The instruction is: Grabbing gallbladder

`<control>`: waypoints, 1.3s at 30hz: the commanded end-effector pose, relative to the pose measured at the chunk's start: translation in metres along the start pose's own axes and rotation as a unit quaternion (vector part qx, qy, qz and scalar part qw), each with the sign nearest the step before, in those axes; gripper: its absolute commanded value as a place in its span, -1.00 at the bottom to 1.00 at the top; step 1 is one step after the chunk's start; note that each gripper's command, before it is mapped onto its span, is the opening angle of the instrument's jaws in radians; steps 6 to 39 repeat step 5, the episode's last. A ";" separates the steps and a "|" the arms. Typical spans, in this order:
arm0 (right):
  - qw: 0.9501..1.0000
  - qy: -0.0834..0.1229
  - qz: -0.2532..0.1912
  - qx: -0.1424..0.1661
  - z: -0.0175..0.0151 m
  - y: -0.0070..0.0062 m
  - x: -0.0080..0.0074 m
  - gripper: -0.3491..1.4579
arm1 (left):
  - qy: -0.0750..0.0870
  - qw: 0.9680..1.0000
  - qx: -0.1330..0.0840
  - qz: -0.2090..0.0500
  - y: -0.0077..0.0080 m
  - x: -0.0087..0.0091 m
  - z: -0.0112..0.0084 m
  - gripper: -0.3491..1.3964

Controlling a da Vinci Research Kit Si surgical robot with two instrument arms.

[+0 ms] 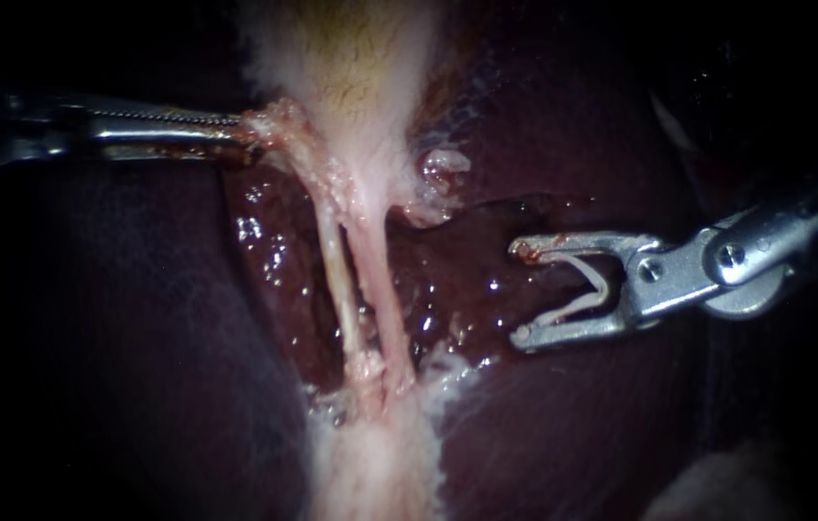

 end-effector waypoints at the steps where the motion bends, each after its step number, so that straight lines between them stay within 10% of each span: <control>1: 1.000 0.000 0.000 0.000 0.0000 0.0000 0.0000 -0.06 | 0.000 1.000 0.001 0.001 0.0000 -0.0001 0.0000 -1.00; 39: 1.000 0.000 0.000 0.000 0.0000 0.0000 0.0000 -0.06 | 0.000 1.000 0.001 0.001 0.0000 -0.0001 0.0001 -1.00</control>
